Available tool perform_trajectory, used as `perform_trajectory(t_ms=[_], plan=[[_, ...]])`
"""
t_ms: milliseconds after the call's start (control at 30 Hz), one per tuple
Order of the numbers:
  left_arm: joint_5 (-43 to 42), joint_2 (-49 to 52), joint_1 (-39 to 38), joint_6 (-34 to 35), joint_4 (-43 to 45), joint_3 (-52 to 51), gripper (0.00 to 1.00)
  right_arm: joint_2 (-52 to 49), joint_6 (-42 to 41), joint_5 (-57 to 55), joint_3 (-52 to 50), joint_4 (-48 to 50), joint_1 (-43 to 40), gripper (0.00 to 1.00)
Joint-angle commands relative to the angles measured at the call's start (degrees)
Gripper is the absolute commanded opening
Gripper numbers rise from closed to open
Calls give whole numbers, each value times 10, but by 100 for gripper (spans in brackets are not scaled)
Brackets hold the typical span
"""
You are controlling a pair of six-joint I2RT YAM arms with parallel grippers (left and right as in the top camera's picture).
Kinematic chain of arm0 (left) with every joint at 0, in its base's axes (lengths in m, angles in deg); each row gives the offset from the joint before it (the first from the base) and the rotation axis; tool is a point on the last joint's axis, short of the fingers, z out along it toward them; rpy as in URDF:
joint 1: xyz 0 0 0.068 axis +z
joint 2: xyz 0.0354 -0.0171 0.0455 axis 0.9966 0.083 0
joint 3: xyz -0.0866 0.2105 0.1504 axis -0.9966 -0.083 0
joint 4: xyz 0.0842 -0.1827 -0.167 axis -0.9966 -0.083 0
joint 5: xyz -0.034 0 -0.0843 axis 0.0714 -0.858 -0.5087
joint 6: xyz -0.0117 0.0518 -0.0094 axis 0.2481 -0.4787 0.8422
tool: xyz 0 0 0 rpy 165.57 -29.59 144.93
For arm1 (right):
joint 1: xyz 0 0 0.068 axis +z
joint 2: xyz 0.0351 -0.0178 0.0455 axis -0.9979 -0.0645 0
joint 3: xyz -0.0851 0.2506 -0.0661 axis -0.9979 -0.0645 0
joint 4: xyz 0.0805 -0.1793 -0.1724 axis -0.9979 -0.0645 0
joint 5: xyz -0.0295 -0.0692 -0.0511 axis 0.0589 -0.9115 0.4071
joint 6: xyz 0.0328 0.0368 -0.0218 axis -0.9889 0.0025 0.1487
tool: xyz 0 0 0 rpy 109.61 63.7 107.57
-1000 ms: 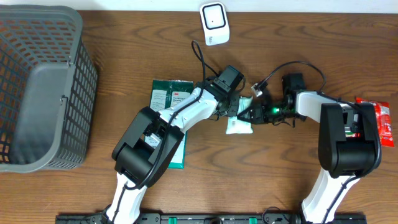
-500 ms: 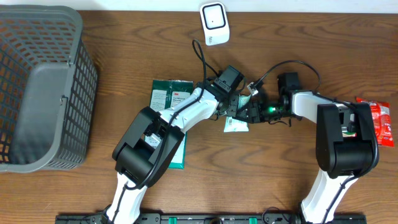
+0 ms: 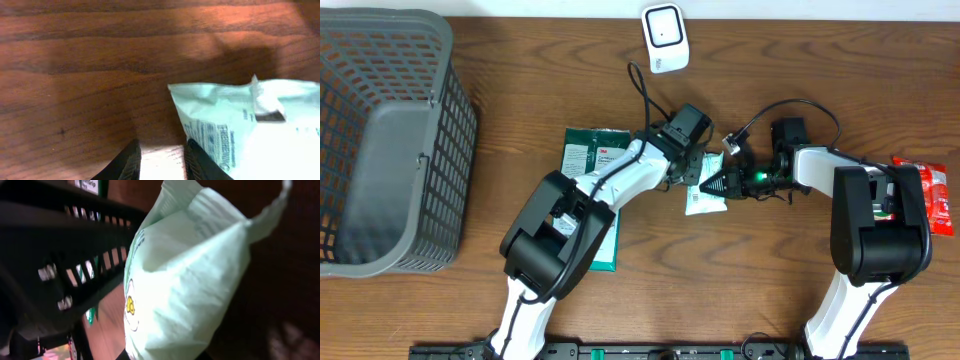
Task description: Scan the item barcode
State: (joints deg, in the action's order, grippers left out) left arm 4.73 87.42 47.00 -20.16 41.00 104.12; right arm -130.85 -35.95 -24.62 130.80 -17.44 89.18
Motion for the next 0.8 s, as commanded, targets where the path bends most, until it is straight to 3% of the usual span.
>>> perform_trajectory(t_ms=[0,300,633,767], plan=[[-10,12,6,10,2,10,31,-7,4,8,-2,-12,9,5],[-50,8,14,43,-9,10,31,-7,4,8,-2,-14,36,7],[-177,6,66,53,-24,10,31,-7,-20,-39,-2,-13,50,17],[-176,6,83,49,-35,10,19,-7,-20,-39,-2,-3,50,24]])
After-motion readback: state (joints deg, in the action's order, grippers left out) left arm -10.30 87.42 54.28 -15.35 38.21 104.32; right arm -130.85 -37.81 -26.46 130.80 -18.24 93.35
